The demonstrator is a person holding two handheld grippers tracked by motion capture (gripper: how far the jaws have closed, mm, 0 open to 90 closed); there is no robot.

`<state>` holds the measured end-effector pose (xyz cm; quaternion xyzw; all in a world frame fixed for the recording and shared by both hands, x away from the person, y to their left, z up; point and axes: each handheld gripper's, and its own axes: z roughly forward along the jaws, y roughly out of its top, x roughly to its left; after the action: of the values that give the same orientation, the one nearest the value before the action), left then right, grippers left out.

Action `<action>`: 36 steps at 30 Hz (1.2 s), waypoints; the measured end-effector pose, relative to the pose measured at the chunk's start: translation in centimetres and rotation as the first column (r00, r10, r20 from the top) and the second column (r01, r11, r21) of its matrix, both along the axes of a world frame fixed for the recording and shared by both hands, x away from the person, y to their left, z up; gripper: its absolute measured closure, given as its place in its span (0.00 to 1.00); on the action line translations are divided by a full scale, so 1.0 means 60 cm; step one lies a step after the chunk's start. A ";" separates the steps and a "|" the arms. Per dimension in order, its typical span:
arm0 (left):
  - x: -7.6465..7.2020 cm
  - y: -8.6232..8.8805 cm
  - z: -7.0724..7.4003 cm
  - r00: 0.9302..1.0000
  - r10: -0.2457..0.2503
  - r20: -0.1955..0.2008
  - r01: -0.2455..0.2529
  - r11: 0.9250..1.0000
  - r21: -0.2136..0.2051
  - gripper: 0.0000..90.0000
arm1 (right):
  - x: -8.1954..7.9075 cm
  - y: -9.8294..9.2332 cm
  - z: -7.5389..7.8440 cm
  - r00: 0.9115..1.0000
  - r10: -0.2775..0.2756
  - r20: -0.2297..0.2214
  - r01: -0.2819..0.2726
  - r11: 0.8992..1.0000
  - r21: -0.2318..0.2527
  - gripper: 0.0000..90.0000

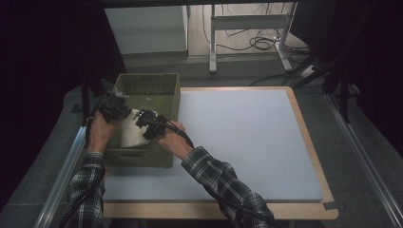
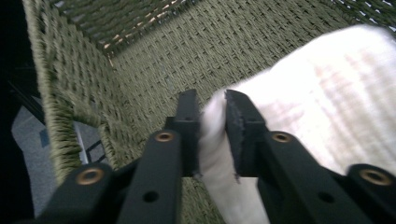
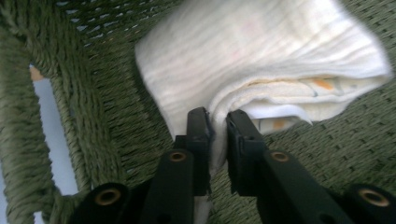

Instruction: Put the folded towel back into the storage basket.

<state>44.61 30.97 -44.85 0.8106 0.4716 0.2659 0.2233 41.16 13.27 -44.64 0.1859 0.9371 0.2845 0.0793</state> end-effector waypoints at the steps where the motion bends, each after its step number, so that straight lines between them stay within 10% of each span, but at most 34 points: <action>1: 0.001 -0.001 -0.001 1.000 0.005 0.002 -0.005 1.000 -0.006 0.77 | 0.001 0.000 0.000 1.000 -0.006 0.003 0.006 1.000 -0.001 0.84; 20: -0.004 -0.012 0.004 0.998 0.038 0.050 -0.033 0.994 -0.102 0.40 | 0.021 -0.062 0.023 0.998 -0.062 0.021 0.059 0.990 0.128 0.51; 36: -0.016 -0.027 0.027 0.998 0.014 0.058 0.001 0.969 -0.247 0.16 | 0.018 -0.131 0.039 0.994 -0.094 0.058 0.077 0.966 0.249 0.25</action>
<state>43.62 29.32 -43.23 0.7668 0.4968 0.2299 0.3352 42.22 5.44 -42.27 0.2244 0.8824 0.4012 0.1001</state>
